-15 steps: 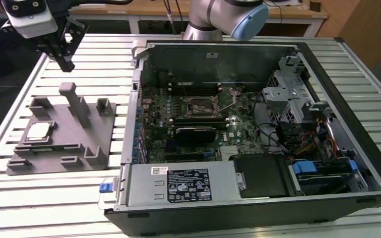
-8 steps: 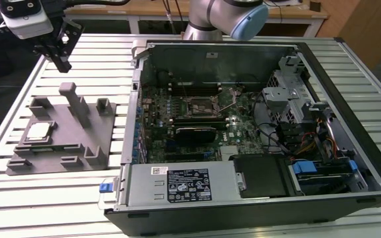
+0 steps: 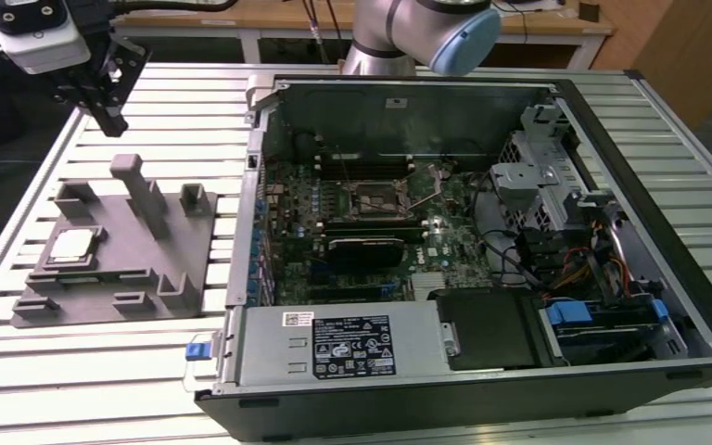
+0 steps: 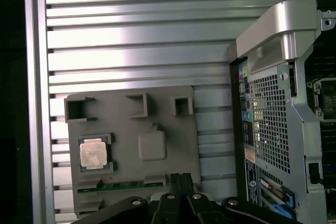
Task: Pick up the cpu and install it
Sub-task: 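Reach for the cpu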
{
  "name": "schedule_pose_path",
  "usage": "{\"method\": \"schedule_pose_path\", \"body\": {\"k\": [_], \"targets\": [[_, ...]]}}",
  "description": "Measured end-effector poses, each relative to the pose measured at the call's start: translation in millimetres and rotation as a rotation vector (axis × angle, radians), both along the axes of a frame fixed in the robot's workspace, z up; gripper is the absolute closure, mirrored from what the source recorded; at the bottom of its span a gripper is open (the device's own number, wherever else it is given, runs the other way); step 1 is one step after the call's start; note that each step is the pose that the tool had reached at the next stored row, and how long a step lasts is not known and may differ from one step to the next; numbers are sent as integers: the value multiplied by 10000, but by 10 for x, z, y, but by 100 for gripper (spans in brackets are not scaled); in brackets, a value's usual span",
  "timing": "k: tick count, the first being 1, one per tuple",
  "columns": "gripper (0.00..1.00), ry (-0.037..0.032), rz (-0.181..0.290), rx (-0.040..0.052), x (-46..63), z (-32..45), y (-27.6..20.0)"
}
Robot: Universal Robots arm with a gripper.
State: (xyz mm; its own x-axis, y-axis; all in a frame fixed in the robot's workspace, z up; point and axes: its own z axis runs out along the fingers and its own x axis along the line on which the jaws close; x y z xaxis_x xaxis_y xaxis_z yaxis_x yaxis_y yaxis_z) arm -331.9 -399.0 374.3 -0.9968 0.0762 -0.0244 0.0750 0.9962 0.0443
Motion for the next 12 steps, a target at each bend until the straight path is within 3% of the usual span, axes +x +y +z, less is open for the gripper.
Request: {"method": "schedule_pose_path", "body": {"k": [12], "targets": [[89,-1,-1,1,-102,-12,0]]}}
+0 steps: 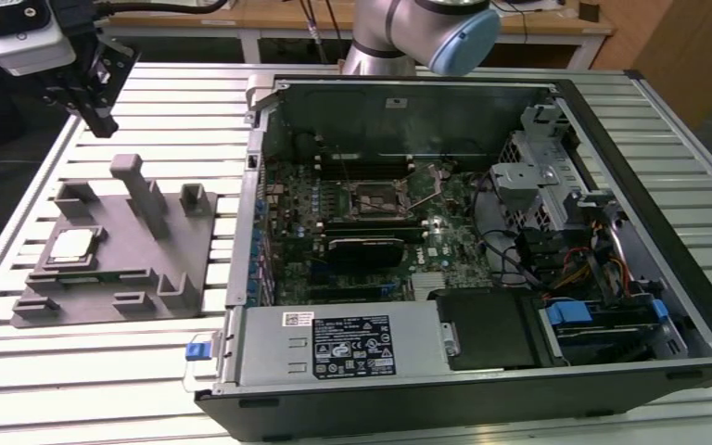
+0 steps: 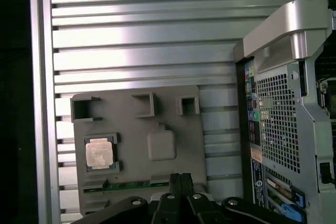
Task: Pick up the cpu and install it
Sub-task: 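Reach for the cpu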
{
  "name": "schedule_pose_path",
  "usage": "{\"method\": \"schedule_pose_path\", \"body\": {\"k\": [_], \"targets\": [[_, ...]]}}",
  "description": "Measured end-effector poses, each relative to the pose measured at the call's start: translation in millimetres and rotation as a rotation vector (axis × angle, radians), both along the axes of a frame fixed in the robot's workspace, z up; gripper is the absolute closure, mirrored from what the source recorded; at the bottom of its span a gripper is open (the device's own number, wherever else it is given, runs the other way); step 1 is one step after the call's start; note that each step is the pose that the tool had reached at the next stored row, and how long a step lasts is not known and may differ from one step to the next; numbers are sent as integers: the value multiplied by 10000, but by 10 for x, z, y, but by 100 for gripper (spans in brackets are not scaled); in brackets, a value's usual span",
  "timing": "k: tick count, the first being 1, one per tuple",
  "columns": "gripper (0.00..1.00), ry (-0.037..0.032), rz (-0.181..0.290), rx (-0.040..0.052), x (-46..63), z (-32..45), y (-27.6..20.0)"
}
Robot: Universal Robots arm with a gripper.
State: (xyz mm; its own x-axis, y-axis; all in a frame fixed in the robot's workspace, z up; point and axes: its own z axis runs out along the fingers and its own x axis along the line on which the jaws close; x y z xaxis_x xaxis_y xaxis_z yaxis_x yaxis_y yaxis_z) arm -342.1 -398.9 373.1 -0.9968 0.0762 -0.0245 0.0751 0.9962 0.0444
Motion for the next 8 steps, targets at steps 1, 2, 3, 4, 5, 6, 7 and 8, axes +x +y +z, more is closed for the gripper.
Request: {"method": "schedule_pose_path", "body": {"k": [1,2,3,4,5,6,7,8], "targets": [[89,0,0,0,-9,-1,0],[89,0,0,0,-18,-2,0],[89,0,0,0,-34,-4,0],[89,1,0,-1,-42,-4,0],[89,0,0,0,-50,-6,0],[89,0,0,0,-59,-6,0],[89,0,0,0,-68,-7,0],[89,0,0,0,-75,-8,0]]}}
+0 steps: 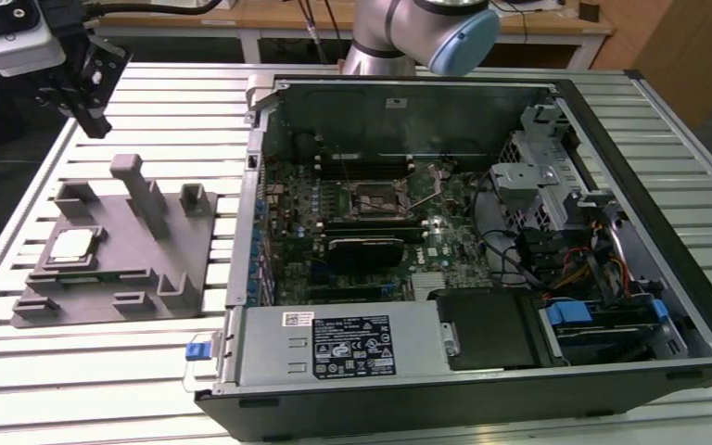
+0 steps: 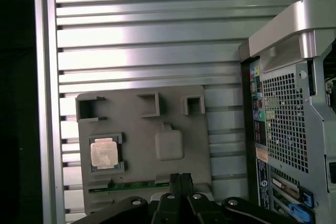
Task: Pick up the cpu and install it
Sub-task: 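Reach for the cpu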
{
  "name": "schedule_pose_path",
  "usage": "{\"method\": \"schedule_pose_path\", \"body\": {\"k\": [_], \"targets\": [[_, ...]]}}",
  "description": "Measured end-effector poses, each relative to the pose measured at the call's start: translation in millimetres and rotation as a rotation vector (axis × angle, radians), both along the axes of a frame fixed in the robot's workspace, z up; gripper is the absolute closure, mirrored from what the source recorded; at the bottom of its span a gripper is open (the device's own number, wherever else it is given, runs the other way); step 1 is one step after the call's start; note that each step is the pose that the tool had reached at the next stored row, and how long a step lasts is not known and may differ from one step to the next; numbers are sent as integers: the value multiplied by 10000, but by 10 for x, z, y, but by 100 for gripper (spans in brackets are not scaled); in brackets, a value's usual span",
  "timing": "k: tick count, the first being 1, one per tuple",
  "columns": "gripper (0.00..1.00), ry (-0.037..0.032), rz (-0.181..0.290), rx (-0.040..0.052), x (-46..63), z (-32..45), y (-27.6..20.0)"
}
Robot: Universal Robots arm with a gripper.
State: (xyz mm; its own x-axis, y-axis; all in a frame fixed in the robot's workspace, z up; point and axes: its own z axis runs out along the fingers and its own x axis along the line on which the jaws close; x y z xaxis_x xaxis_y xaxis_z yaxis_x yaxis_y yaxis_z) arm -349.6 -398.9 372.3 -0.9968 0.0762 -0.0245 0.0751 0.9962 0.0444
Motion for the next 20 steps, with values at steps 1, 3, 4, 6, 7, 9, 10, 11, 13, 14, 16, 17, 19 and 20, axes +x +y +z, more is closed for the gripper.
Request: {"method": "schedule_pose_path", "body": {"k": [1,3,4,6,7,9,10,11,13,14,16,17,19,20], "targets": [[89,-1,0,0,-7,-1,0],[89,0,0,0,-22,-3,0],[89,1,0,0,-29,-3,0],[89,0,0,0,-45,-6,0],[89,0,0,-1,-52,-7,0],[89,1,1,0,-66,-8,0],[89,0,1,0,-73,-10,0],[89,0,0,-1,-81,-11,0],[89,0,1,0,-95,-13,0],[89,0,1,0,-102,-14,0],[89,0,0,0,-117,-16,0],[89,0,0,0,-124,-17,0],[89,0,0,0,-140,-18,0],[89,0,0,0,-148,-20,0]]}}
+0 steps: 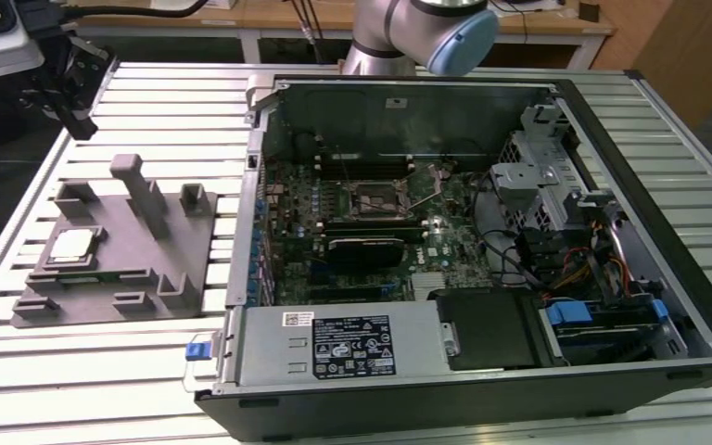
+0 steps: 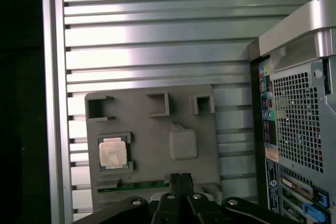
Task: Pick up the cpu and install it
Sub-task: 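Reach for the cpu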
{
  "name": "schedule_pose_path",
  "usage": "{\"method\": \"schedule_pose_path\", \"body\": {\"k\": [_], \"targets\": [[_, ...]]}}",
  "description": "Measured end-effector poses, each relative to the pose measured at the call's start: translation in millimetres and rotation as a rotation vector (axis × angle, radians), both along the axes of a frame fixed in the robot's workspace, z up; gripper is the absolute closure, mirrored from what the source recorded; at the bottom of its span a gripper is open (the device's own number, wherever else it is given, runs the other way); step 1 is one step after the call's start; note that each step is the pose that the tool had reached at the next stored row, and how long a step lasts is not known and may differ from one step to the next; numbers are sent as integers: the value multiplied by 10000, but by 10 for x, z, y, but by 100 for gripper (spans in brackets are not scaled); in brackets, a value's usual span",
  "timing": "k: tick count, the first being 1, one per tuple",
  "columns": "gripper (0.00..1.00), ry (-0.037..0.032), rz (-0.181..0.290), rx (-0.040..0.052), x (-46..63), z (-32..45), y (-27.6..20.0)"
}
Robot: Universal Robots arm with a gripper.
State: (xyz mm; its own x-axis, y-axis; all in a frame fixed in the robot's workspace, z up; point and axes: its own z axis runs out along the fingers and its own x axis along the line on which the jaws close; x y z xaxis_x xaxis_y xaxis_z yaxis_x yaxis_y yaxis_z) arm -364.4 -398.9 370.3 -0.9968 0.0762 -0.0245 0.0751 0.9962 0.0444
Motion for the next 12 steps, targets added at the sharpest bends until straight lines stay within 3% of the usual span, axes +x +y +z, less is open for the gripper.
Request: {"method": "schedule_pose_path", "body": {"k": [12], "targets": [[89,1,0,-1,-93,-10,0]]}}
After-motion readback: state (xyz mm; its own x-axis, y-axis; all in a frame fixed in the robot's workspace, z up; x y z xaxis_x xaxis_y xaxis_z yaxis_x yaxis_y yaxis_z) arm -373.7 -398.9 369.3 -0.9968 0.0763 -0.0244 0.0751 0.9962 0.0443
